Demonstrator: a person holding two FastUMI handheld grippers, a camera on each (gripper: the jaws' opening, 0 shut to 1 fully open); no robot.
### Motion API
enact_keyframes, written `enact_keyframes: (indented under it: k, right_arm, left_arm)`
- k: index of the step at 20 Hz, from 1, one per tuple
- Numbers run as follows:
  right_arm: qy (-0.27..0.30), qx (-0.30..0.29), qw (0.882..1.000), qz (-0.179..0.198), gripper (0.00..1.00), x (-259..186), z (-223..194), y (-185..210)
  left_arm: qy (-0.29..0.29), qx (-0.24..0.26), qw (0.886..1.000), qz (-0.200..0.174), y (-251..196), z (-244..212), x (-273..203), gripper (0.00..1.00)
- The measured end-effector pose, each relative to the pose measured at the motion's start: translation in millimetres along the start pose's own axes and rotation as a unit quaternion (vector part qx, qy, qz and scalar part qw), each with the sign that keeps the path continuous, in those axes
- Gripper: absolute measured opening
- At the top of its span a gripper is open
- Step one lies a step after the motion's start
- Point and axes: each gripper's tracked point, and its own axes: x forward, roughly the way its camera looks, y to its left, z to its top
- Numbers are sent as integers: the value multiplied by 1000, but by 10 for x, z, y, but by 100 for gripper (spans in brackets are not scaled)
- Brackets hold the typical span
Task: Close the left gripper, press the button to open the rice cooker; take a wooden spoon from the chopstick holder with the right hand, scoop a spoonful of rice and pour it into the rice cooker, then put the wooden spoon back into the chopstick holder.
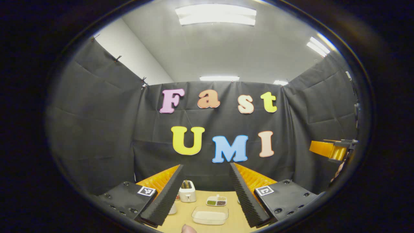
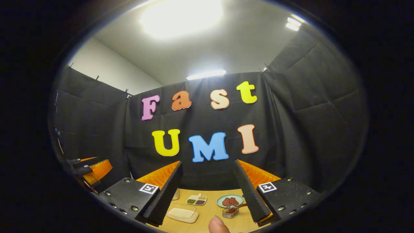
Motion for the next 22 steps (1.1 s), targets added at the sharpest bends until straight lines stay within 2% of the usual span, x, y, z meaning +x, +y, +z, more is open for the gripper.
enact_keyframes:
  k: [4,7,9,13,17,18,22]
  right_arm:
    - [-17,-29,999,5,96,39,-20,14]
    - [-3,-6,1000,24,96,38,-121,75]
    - [3,5,1000,16,96,76,-139,-17]
    - [23,33,999,25,96,154,-250,35]
    - [28,48,998,25,96,255,-328,156]
    - [30,48,998,26,96,280,-369,232]
    - [41,30,999,4,96,422,-490,493]
  left_arm:
    - [11,5,1000,25,22,-74,-109,92]
    - [5,15,999,40,37,1,-176,92]
    - [6,12,999,43,26,-29,-167,92]
    - [18,16,998,57,152,-162,-136,92]
    - [19,27,997,64,349,-231,-66,92]
    - [19,29,997,63,418,-271,-14,96]
    - [29,16,998,48,745,-468,251,92]
